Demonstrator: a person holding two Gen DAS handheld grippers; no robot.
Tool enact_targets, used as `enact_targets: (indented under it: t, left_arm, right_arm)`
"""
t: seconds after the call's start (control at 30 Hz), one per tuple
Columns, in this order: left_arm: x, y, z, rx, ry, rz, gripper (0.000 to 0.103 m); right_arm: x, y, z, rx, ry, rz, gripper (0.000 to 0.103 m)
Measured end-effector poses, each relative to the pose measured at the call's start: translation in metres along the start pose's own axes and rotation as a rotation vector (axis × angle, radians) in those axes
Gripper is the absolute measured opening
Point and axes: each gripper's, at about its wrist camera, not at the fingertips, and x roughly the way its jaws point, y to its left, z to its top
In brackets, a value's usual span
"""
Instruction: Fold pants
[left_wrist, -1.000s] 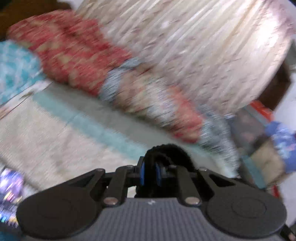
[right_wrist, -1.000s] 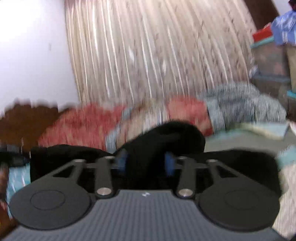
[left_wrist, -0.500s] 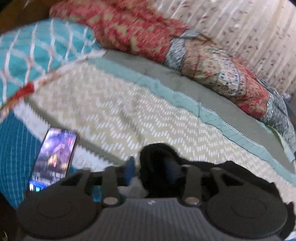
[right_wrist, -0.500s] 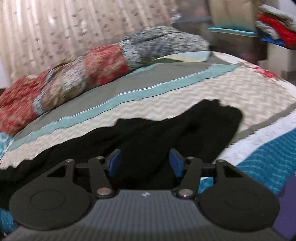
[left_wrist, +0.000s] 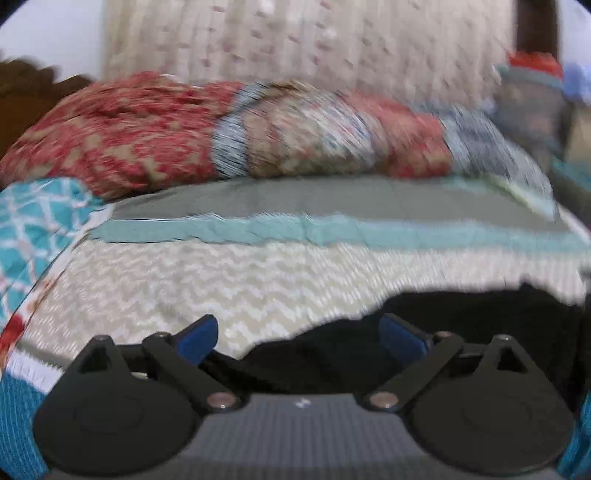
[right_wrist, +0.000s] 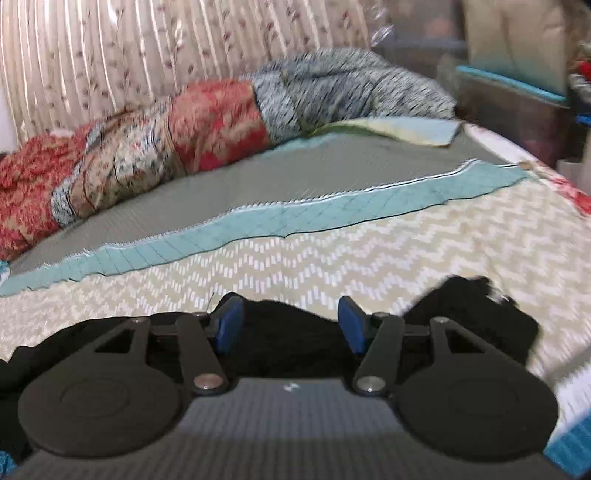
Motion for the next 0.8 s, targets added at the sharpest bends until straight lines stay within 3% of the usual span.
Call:
enact_targets:
  t: [0.13, 0.23, 0.27, 0.33, 0.37, 0.4, 0.43, 0.47, 0.57, 0.67, 0.73, 0.8]
  left_arm:
    - [0.032, -0.038, -0.011, 0.186, 0.065, 0.015, 0.098]
    - [0.055, -0.066, -0.022, 0.344, 0.093, 0.059, 0.093]
    - [0.066, -0.073, -0.028, 0.396, 0.118, 0.076, 0.083]
    - [0.087, -0.079, -0.036, 0.458, 0.181, 0.111, 0.051]
    - [0.097, -0.077, -0.039, 0.467, 0.210, 0.136, 0.024]
    - [0.104, -0.072, -0.039, 0.460, 0.231, 0.160, 0.017]
    - [0.104, -0.065, -0.035, 0.429, 0.231, 0.167, 0.016]
    - [0.099, -0.058, -0.027, 0.379, 0.213, 0.164, 0.014]
    - [0.066, -0.028, 0.007, 0.211, 0.087, 0.183, 0.013]
    - [0.041, 0.017, 0.043, -0.023, -0.005, 0.192, 0.013]
    - [0.040, 0.043, 0.058, -0.144, -0.026, 0.191, 0.013]
    - [0.051, 0.059, 0.073, -0.206, -0.031, 0.196, 0.013]
  right_arm:
    - [0.046, 0.010, 0.022, -0.093, 0.131, 0.022, 0.060]
    - [0.073, 0.022, 0.020, -0.155, 0.215, 0.035, 0.060]
    - [0.080, 0.026, 0.018, -0.166, 0.234, 0.051, 0.060]
    - [0.091, 0.033, 0.010, -0.174, 0.283, 0.093, 0.057]
    - [0.095, 0.036, 0.006, -0.183, 0.311, 0.101, 0.032]
    - [0.095, 0.040, 0.004, -0.196, 0.318, 0.106, 0.022]
    - [0.088, 0.045, 0.004, -0.217, 0.288, 0.072, 0.008]
    - [0.081, 0.044, 0.012, -0.214, 0.258, 0.061, 0.007]
    - [0.040, 0.016, 0.050, -0.016, 0.082, 0.100, 0.007]
    - [-0.002, -0.017, 0.092, 0.134, -0.149, 0.034, 0.007]
    - [-0.021, -0.044, 0.117, 0.242, -0.277, -0.013, 0.007]
    - [-0.025, -0.064, 0.130, 0.301, -0.344, -0.077, 0.007]
